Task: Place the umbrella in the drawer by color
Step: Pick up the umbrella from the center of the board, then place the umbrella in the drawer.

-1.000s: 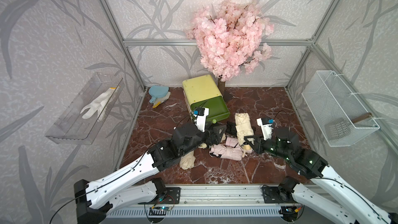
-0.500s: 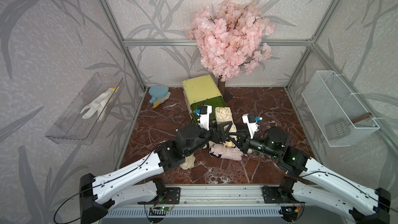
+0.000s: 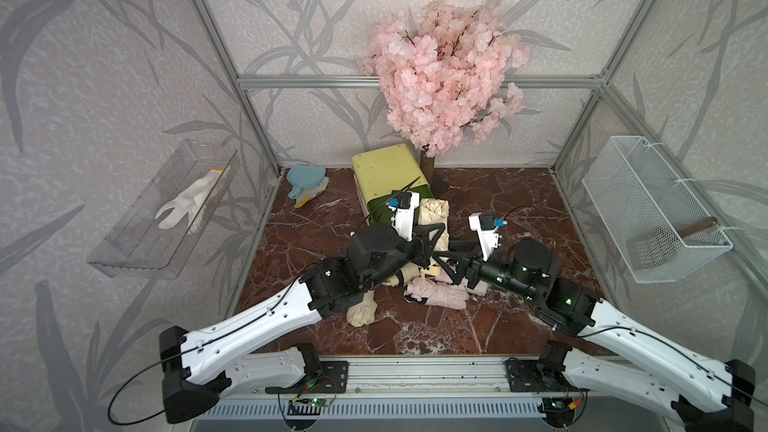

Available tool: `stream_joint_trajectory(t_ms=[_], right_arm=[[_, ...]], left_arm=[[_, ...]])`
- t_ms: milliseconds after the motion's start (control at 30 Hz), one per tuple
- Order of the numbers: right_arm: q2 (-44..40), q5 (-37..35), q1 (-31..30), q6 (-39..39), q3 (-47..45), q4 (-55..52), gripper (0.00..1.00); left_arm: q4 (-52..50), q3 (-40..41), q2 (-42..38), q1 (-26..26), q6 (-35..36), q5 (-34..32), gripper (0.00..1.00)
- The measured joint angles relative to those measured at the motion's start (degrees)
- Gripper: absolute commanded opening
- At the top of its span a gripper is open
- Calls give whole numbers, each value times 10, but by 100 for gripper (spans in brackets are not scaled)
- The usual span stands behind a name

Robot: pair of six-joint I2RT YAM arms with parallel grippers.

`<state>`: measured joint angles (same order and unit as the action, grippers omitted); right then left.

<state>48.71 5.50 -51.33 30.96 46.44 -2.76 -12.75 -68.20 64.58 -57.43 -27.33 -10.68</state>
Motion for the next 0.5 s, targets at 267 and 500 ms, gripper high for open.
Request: stream_joint_trajectory(t_ms=[267, 500], right_arm=[[-18, -131, 0, -21, 62, -162, 74], [-3, -160, 0, -31, 38, -194, 74]], left_arm=[[-284, -303, 169, 120, 163, -47, 0], [-475, -506, 364, 127, 321, -64, 0]])
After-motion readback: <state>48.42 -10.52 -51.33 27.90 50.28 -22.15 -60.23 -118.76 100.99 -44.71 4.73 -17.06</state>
